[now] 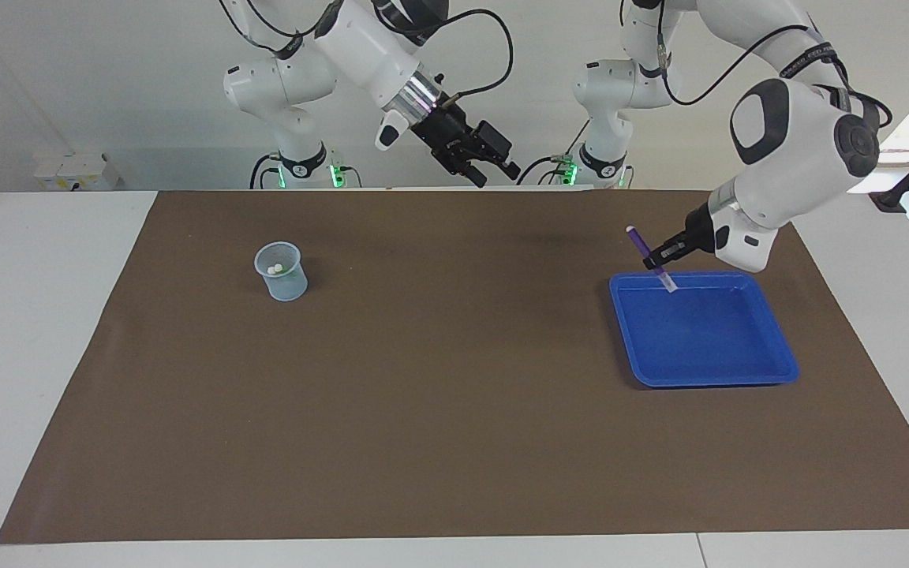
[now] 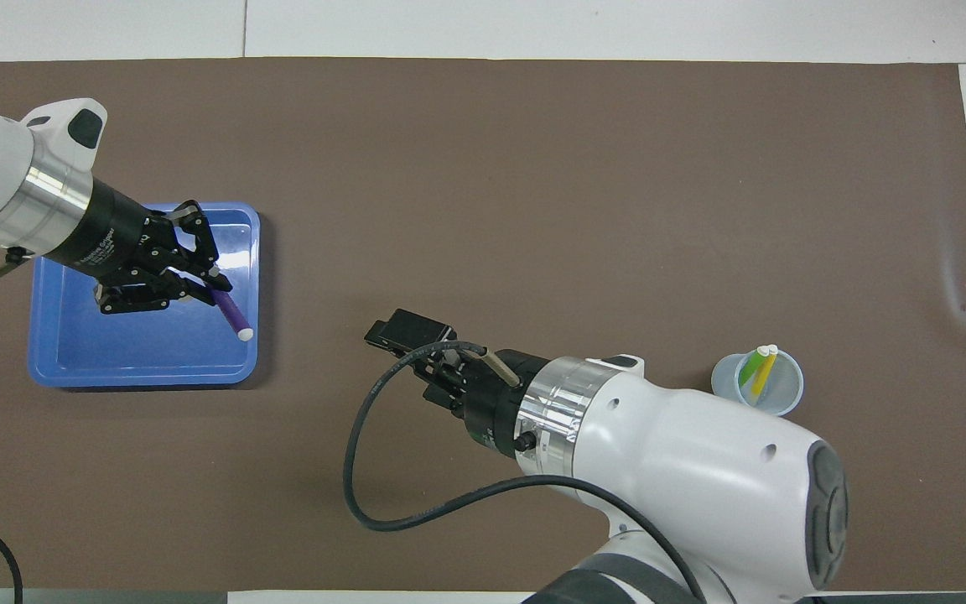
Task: Transfer and insert pens with both arms
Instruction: 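Pass the purple pen from the left gripper to the right gripper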
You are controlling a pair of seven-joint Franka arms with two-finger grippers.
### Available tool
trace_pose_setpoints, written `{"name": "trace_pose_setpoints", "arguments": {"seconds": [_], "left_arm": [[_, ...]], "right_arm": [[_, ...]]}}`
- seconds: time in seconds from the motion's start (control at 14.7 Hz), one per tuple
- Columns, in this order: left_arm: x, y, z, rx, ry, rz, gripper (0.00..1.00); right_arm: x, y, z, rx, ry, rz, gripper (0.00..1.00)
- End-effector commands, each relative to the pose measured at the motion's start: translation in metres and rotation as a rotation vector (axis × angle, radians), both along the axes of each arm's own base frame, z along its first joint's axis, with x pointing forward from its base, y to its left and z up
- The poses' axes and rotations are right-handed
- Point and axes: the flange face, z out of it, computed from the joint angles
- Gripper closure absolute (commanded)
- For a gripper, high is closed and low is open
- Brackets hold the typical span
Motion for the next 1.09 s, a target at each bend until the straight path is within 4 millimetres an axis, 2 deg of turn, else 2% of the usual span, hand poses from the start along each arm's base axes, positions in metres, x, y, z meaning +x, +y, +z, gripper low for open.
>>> {"name": "trace_pose_setpoints", "arguments": {"seconds": [0.0,0.07,0.2,0.41,0.48,0.61,0.75,1.02], "left_arm": [[-0.031,-0.046,0.017,-0.013,0.111,0.177,1.00],[-0.038,-0.058,0.020,-0.029,0.160,0.239,1.00],[-0.053,-0.070,0.015,-0.082,0.253,0.315,1.00],[-0.073,-0.073,0.003,-0.146,0.330,0.333,1.00],[-0.080,-0.073,0.001,-0.163,0.351,0.343,1.00],[-0.085,-0.073,-0.008,-0.176,0.371,0.411,1.00],[-0.085,-0.072,-0.009,-0.191,0.378,0.446,1.00],[-0.085,-0.068,-0.004,-0.197,0.375,0.461,1.00]], "right_arm": [[0.001,0.002,0.000,0.024,0.016,-0.031,0.00],[0.003,0.004,0.006,0.020,-0.011,-0.015,0.00],[0.004,0.006,0.004,0.010,-0.028,0.009,0.00],[0.001,0.011,0.007,0.013,-0.034,0.021,0.00],[0.002,0.012,0.012,0.019,-0.039,0.023,0.04],[0.002,0.011,0.011,0.017,-0.040,0.023,0.23],[0.001,0.012,0.011,0.017,-0.039,0.026,0.35],[-0.011,0.022,0.006,0.007,-0.028,0.059,0.37]]}}
